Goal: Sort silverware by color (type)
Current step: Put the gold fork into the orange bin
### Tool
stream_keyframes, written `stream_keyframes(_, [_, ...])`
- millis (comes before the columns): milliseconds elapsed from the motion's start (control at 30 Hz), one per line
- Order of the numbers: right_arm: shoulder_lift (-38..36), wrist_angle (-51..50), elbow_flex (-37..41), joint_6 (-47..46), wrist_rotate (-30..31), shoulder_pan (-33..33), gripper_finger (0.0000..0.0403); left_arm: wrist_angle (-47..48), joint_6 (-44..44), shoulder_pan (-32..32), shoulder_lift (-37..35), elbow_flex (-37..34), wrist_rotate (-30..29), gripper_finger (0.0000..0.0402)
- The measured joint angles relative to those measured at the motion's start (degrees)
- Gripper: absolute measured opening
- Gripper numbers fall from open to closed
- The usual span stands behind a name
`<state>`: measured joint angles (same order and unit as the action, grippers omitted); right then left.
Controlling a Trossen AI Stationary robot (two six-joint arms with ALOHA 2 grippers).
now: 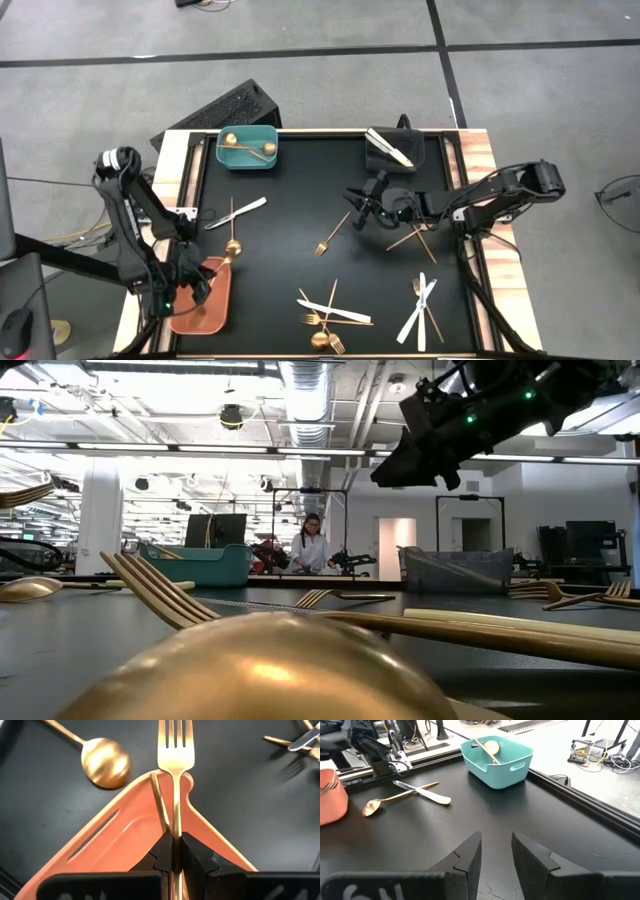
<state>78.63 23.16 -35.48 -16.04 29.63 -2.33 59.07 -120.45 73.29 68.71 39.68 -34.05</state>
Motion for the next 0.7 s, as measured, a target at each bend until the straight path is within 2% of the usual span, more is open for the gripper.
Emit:
stream_keyframes(200, [0.0,0.2,0.0,-0.5,0.0,0.0,0.0134,-0.2,0.1,0.1,1.6,0.0,-0.9,0.0028])
stream_keyframes(500, [0.0,0.1,0.0,-0.6,-0.3,0.0,0.0134,-0.3,0.2,0.0,1.7,0.0,-3.1,0.0119])
stream_keyframes(700, [0.0,0.1,0.0,-0.6,-0.3,0.0,0.0134,2.5,-0.3,-1.0,0.9,0.4,-8.0,0.0161])
